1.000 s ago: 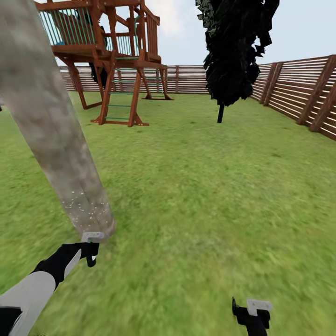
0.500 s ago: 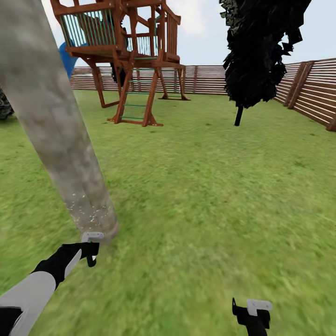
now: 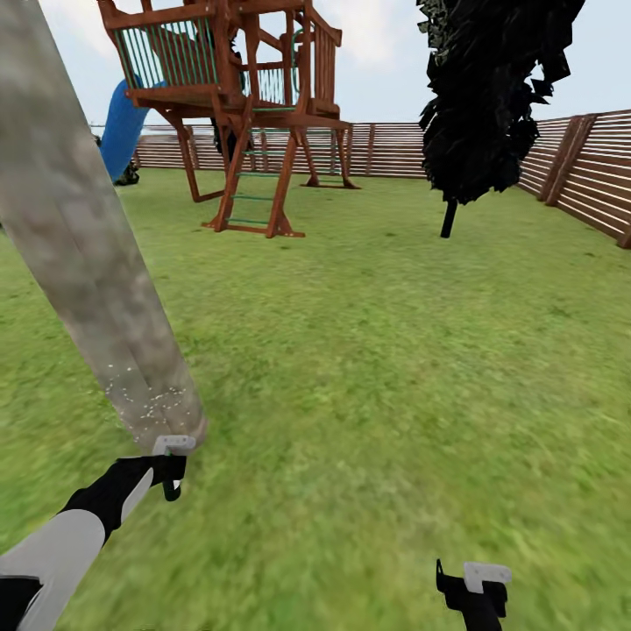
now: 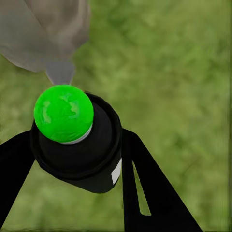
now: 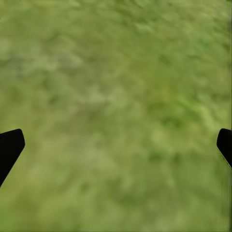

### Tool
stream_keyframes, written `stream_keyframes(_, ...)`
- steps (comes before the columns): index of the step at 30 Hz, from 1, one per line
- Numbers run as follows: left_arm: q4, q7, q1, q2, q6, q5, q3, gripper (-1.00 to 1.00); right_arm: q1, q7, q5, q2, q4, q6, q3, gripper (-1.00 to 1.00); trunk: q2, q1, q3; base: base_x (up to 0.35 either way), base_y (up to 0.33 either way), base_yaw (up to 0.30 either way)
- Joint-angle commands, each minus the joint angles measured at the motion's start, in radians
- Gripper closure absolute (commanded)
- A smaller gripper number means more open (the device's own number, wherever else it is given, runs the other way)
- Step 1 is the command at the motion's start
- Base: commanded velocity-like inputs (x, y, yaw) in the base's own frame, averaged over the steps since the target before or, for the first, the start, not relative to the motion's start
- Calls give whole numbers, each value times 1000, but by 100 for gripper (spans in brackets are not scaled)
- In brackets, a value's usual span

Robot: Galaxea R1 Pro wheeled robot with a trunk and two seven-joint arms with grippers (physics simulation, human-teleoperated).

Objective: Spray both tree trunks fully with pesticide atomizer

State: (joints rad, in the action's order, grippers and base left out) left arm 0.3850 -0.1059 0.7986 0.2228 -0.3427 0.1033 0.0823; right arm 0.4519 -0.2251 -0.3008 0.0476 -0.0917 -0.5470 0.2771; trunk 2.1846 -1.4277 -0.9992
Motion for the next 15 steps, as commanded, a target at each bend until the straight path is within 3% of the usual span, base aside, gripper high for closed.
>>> stream_keyframes(1, 2, 2, 1, 1, -6, 10, 8, 100, 1, -5, -11, 0, 1, -2, 5, -100, 0, 0, -1, 0, -271, 235)
stream_keyframes(8, 2, 2, 1, 3, -6, 9, 8, 100, 1, -5, -11, 0, 1, -2, 5, -100, 0, 0, -1, 63, -271, 271)
stream_keyframes(15, 2, 2, 1, 3, -6, 9, 8, 100, 1, -5, -11, 0, 1, -2, 5, -100, 0, 0, -1, 175, -251, 276)
